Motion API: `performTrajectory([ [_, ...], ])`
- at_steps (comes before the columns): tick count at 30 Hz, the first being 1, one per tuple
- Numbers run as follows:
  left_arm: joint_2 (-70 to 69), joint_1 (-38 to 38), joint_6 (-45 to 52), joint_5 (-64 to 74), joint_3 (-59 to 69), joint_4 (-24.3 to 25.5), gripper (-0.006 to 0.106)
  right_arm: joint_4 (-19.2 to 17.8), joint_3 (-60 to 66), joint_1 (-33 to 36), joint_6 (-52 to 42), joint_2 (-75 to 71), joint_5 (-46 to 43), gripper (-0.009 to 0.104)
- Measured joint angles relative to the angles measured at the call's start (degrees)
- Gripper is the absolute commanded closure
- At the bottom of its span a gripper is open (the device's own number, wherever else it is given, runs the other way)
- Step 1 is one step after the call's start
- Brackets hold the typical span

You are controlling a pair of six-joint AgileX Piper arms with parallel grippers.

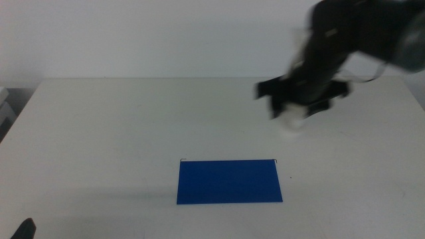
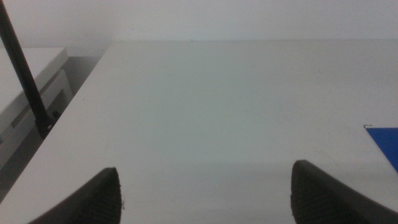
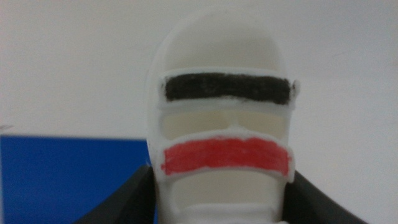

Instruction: Use one arm to grab the shoe from the table and place it on the mat.

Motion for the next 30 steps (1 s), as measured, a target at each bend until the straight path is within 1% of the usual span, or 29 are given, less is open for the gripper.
performTrajectory([
  [4, 0.0, 0.0, 0.0, 0.0, 0.0, 0.0, 0.007, 0.0, -2.42, 6.27, 6.74, 4.69, -0.26, 0.099],
  [9, 0.0, 0.0, 0.05, 0.0, 0.0, 0.0, 0.007, 0.0, -4.75, 11.34, 10.69, 10.4, -0.53, 0.099],
  [16, 0.0, 0.0, 0.05, 0.0, 0.0, 0.0, 0.007, -0.11, -5.04, 12.7, 12.44, 13.92, -0.65, 0.099],
  [19, 0.0, 0.0, 0.05, 0.0, 0.0, 0.0, 0.007, -1.39, -5.18, 12.7, 11.35, 13.92, -1.19, 0.099],
  [21, 0.0, 0.0, 0.05, 0.0, 0.0, 0.0, 0.007, -2.18, -5.3, 12.7, 7.46, 13.92, -1.82, 0.099],
  [24, 0.0, 0.0, 0.05, 0.0, 0.0, 0.0, 0.007, -2.32, -5.32, 12.7, -3.16, 13.92, -2.11, 0.099],
  [30, 0.0, 0.0, 0.05, 0.0, 0.0, 0.0, 0.007, -0.11, -5.32, 12.72, -35.27, 13.92, -2.11, 0.099],
])
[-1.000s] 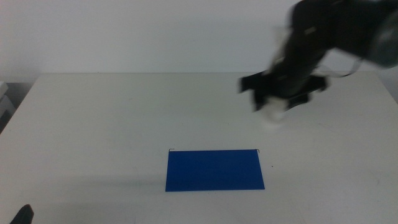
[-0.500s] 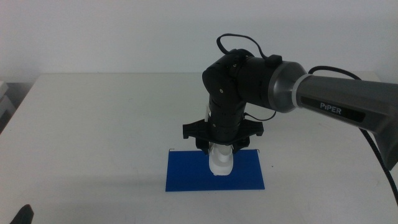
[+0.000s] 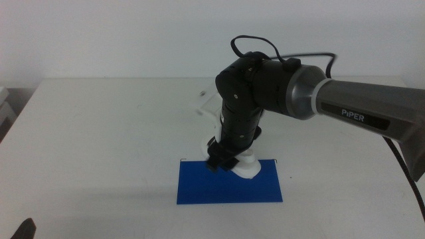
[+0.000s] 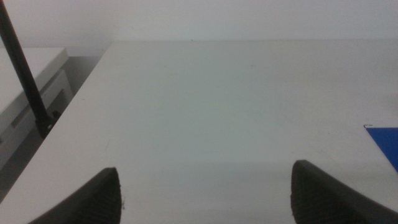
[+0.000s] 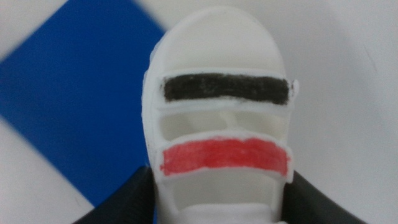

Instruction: Use one arm to grab the shoe from the table and place it on the mat.

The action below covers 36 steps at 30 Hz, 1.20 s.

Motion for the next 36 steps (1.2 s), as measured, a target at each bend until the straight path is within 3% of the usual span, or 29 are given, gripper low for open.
performTrajectory([
  [5, 0.0, 0.0, 0.0, 0.0, 0.0, 0.0, 0.007, 2.01, 0.0, 0.0, -26.67, 0.0, 0.63, 0.099],
  [10, 0.0, 0.0, 0.0, 0.0, 0.0, 0.0, 0.007, 6.15, 0.0, 0.0, -39.82, 0.0, 1.31, 0.099],
  [31, 0.0, 0.0, 0.0, 0.0, 0.0, 0.0, 0.007, 6.65, 0.0, -1.57, -36.67, 4.36, 0.93, 0.099],
  [34, 0.0, 0.0, 0.0, 0.0, 0.0, 0.0, 0.007, 6.65, 0.0, -1.57, -36.67, 4.47, 0.75, 0.094],
  [36, 0.0, 0.0, 0.0, 0.0, 0.0, 0.0, 0.007, 7.07, -0.04, -1.57, -36.67, 4.47, 0.75, 0.084],
])
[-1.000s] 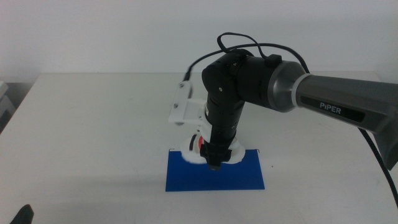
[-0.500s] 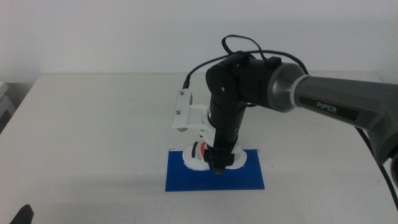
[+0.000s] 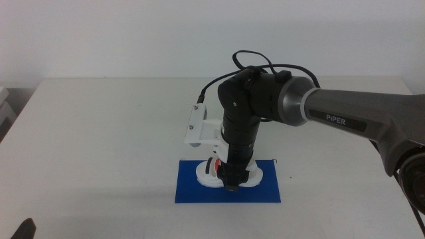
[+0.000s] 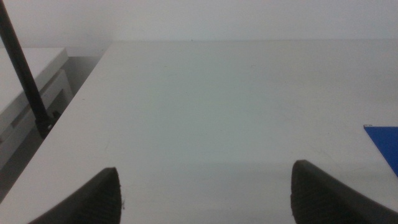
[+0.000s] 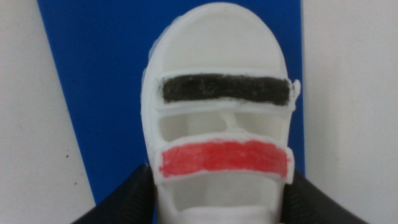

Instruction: Use one arm to grab the shoe from the table and place it on the mat.

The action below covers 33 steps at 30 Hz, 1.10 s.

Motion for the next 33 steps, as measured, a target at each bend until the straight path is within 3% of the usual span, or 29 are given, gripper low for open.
performTrajectory([
  [1, 0.0, 0.0, 0.0, 0.0, 0.0, 0.0, 0.007, 0.57, 0.0, -0.11, 0.0, 0.06, 0.05, 0.062],
  [5, 0.0, 0.0, 0.0, 0.0, 0.0, 0.0, 0.007, 1.22, 0.0, -0.11, 0.0, 0.07, 0.13, 0.033],
  [10, 0.0, 0.0, 0.0, 0.0, 0.0, 0.0, 0.007, 1.22, 0.0, -0.17, 0.67, 0.11, 0.27, 0.011],
  [15, 0.0, 0.0, 0.0, 0.0, 0.0, 0.0, 0.007, 2.57, 1.28, -1.64, 3.3, -4.01, -1.27, 0.008],
  [19, 0.0, 0.0, 0.0, 0.0, 0.0, 0.0, 0.007, 3.16, 7.0, -5.31, 11.89, -13.39, -5.29, 0.008],
  [27, 0.0, 0.0, 0.0, 0.0, 0.0, 0.0, 0.007, 2.82, 25.47, -18.17, 28.74, -36.71, -10.44, 0.008],
  [33, 0.0, 0.0, 0.0, 0.0, 0.0, 0.0, 0.007, 3.82, 35.93, -28.0, 34.63, -50.67, -12.2, 0.008],
])
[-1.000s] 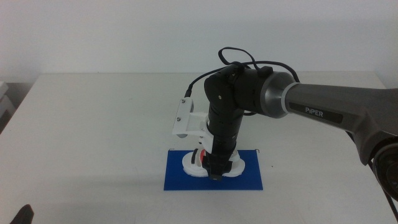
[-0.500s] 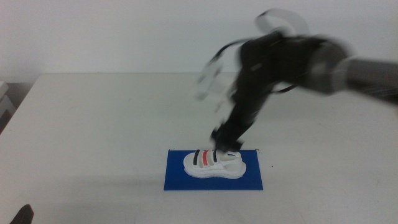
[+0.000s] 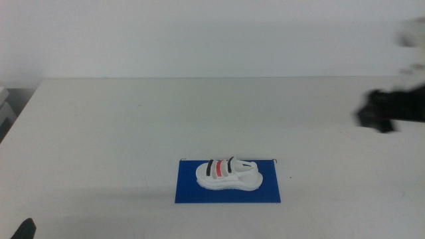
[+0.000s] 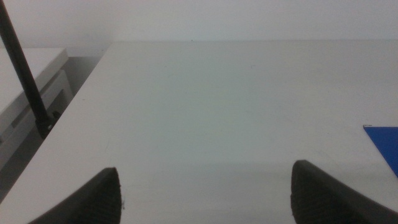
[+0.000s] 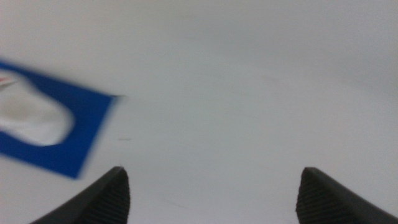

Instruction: Use one arm to grab the shoe from the table and place it on the mat.

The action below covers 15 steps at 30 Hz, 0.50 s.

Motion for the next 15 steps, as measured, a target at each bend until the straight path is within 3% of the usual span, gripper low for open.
performTrajectory([
  [8, 0.0, 0.0, 0.0, 0.0, 0.0, 0.0, 0.007, 0.87, 19.79, -9.31, 0.74, -18.31, -15.46, 0.008],
  [15, 0.0, 0.0, 0.0, 0.0, 0.0, 0.0, 0.007, -1.08, 33.57, -10.56, 0.91, -29.93, -27.29, 0.008],
])
